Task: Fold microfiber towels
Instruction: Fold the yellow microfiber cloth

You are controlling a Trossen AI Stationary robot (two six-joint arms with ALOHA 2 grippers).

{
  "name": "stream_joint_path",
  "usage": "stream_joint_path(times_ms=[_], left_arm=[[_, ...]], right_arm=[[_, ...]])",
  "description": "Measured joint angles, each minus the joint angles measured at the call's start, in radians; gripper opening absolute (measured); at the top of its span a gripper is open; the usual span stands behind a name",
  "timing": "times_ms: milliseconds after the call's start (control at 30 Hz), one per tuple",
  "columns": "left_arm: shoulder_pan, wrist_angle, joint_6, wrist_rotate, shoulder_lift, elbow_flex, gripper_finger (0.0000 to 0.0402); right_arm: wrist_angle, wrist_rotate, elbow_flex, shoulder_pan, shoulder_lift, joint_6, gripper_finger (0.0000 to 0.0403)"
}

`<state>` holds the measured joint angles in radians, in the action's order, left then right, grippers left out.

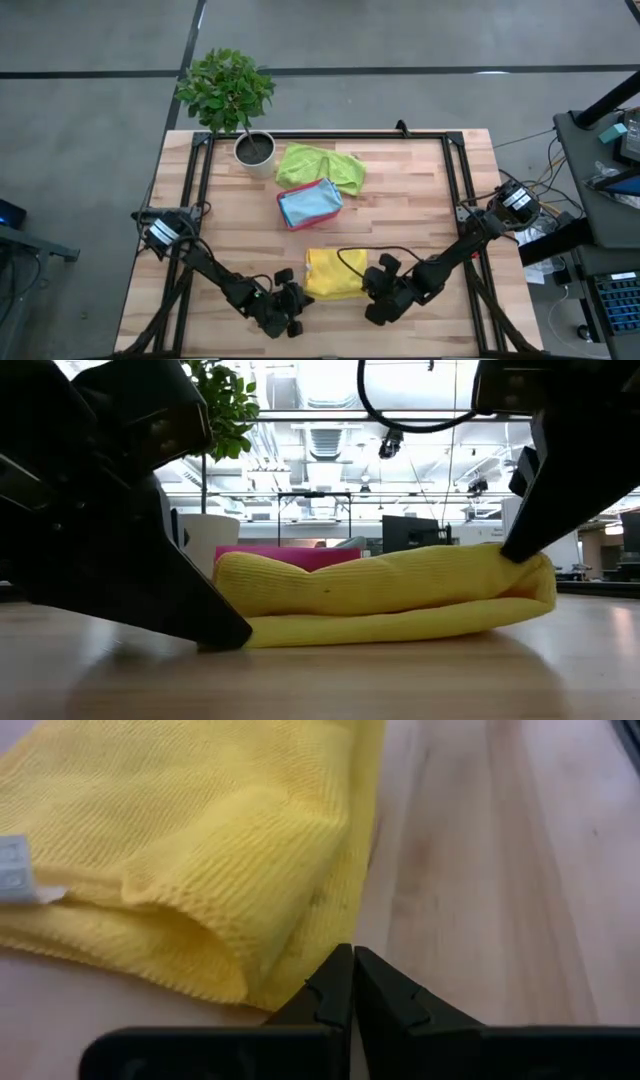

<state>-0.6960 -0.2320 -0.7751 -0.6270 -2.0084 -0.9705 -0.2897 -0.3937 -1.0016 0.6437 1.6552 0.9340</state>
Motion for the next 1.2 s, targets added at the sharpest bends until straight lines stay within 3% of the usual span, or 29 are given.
stream_joint_path(times_ms=[133,600,767,967,1200], left_arm=[[-0.001,0.016,-0.012,-0.001,0.002,0.007,0.0000],[0.000,0.029,-0.005,0.013,0.006,0.001,0.0000],[-0.001,0.061,0.025,0.049,0.053,0.003,0.0000],[-0.006,0.095,0.056,0.104,0.145,0.002,0.0000],[0.004,0.086,0.101,0.041,0.186,-0.002,0.0000]], right_arm=[[0.002,0.006,0.000,0.006,0.005,-0.116,0.0008],[0.020,0.061,0.009,0.017,0.032,-0.143,0.0009],[0.041,0.069,0.009,0.017,0.065,-0.137,0.0011],[0.038,0.092,0.009,0.017,0.055,-0.143,0.0041],[0.038,0.138,-0.001,0.018,-0.002,-0.188,0.0047]])
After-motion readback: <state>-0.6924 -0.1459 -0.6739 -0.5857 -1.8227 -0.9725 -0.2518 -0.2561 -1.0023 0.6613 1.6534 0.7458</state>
